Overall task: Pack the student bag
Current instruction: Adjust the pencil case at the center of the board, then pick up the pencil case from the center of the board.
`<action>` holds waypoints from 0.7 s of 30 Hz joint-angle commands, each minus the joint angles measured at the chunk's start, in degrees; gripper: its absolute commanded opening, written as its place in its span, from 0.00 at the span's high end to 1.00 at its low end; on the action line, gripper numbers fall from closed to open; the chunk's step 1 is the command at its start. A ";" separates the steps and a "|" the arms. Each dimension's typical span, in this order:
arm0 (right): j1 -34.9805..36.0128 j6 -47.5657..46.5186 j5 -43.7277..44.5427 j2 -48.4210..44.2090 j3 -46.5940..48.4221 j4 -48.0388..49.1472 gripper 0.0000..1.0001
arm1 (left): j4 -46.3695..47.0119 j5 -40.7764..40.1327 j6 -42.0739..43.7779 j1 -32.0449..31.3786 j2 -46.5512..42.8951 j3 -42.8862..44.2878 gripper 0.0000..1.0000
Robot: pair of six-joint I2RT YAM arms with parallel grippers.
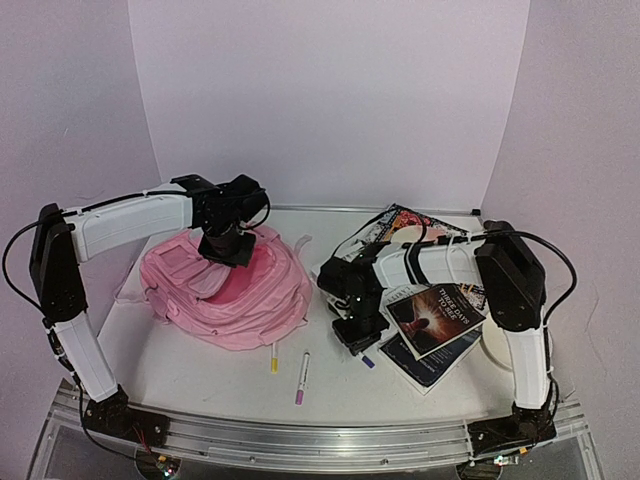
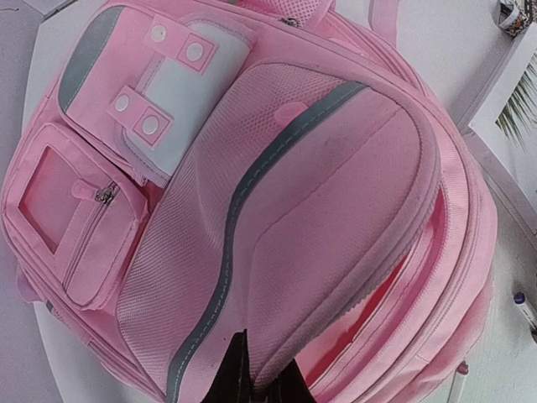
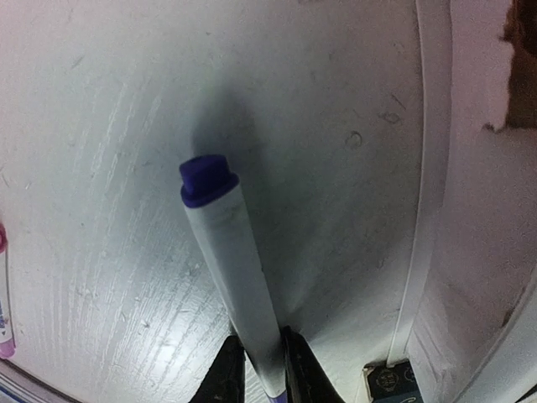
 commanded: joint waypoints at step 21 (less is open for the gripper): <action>0.01 -2.58 1.81 4.82 8.35 -6.65 1.00 | 0.07 3.95 0.14 0.31 0.21 7.89 1.00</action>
